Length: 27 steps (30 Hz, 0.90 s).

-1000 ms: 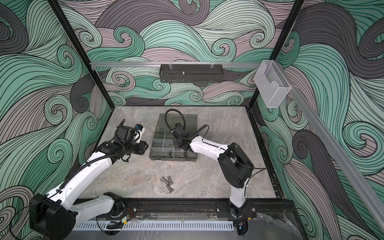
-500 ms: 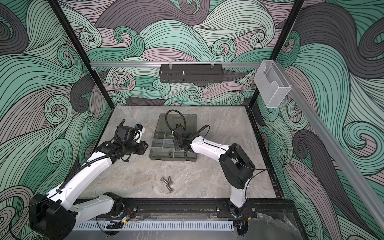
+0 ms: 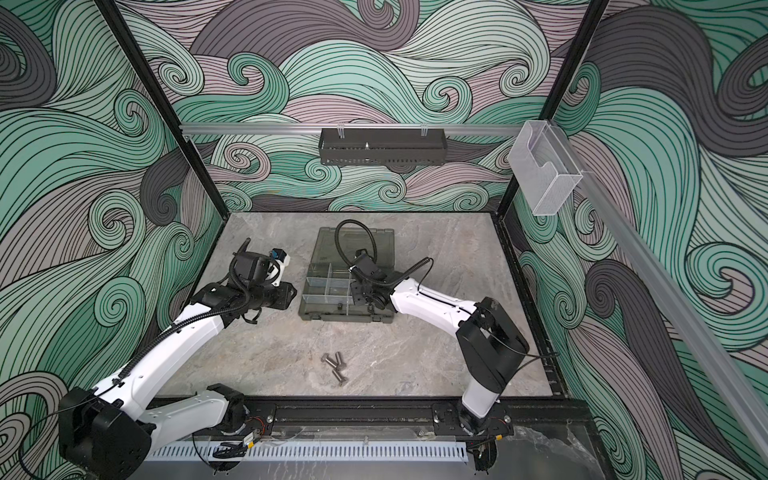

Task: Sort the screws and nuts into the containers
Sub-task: 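Lift the hex nut with the right gripper into the middle compartment and open, then lower the right gripper onto a silver hex bolt near the table edge and close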

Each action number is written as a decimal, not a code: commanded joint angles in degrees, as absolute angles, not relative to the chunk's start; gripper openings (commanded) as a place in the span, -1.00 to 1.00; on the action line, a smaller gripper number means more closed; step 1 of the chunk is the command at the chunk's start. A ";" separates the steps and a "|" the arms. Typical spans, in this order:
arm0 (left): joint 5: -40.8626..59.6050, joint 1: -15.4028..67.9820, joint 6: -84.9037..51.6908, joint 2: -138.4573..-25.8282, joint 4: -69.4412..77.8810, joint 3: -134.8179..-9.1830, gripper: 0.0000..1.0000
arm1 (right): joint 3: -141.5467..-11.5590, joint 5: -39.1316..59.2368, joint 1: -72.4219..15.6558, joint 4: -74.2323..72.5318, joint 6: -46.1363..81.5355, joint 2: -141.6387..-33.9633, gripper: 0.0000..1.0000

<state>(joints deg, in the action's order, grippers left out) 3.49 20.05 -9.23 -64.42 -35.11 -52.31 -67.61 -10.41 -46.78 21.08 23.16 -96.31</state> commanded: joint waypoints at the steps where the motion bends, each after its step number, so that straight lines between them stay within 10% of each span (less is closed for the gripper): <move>1: 4.08 19.76 -9.58 -65.26 -35.33 -52.78 -0.24 | -66.58 -10.25 -48.01 22.72 23.82 -94.38 -0.30; 27: 4.38 19.73 -9.63 -65.48 -35.29 -52.84 -0.24 | -62.25 -3.75 -64.34 26.51 33.15 -97.61 -0.29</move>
<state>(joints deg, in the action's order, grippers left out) 3.68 20.05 -9.23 -65.19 -35.11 -52.31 -61.89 -5.69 -63.22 25.15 31.24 -95.79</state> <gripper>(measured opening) 0.381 0.355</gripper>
